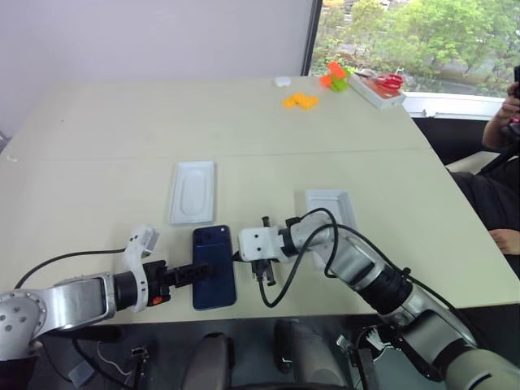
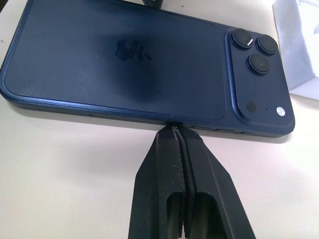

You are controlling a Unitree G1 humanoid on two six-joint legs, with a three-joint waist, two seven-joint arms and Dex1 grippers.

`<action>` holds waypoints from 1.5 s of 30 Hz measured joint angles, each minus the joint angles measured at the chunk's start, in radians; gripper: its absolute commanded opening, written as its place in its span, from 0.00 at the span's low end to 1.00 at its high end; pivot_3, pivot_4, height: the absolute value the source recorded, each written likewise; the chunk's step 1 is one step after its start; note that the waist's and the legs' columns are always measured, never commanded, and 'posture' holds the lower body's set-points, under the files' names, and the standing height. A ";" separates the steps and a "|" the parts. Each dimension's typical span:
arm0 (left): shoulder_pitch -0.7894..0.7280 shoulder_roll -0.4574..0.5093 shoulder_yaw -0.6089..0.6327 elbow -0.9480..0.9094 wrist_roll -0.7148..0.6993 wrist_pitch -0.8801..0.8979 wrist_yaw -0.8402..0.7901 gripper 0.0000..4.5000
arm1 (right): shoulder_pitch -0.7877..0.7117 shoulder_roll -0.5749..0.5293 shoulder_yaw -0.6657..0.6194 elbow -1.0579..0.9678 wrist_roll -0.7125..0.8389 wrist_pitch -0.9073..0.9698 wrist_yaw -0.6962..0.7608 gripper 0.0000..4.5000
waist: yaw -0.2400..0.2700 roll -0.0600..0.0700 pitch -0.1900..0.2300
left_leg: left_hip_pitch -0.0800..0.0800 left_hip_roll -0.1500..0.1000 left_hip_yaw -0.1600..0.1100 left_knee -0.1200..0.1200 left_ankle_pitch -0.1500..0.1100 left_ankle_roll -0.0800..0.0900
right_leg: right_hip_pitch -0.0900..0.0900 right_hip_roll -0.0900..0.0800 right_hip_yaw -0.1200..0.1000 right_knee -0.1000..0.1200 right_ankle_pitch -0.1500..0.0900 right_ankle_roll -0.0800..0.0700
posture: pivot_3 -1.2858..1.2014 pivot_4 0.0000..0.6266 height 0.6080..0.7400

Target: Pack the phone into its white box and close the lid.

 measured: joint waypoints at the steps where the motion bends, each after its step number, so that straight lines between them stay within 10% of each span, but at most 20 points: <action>1: 0.000 0.002 -0.011 0.000 -0.010 -0.019 0.010 1.00 | 0.000 0.001 -0.003 0.005 -0.001 -0.003 0.001 0.01 | 0.000 0.002 -0.001 | 0.000 0.000 0.000 0.000 0.000 0.000 | 0.000 0.000 0.000 0.000 0.000 0.000 | 0.52 0.24 0.90; 45: -0.024 0.009 -0.110 0.002 -0.055 -0.202 0.057 0.95 | 0.015 0.062 -0.048 0.047 -0.038 -0.017 0.000 0.00 | -0.006 0.004 -0.001 | -0.002 0.000 0.000 -0.003 0.000 -0.001 | -0.003 0.001 0.000 -0.004 -0.002 0.002 | 0.52 0.24 0.90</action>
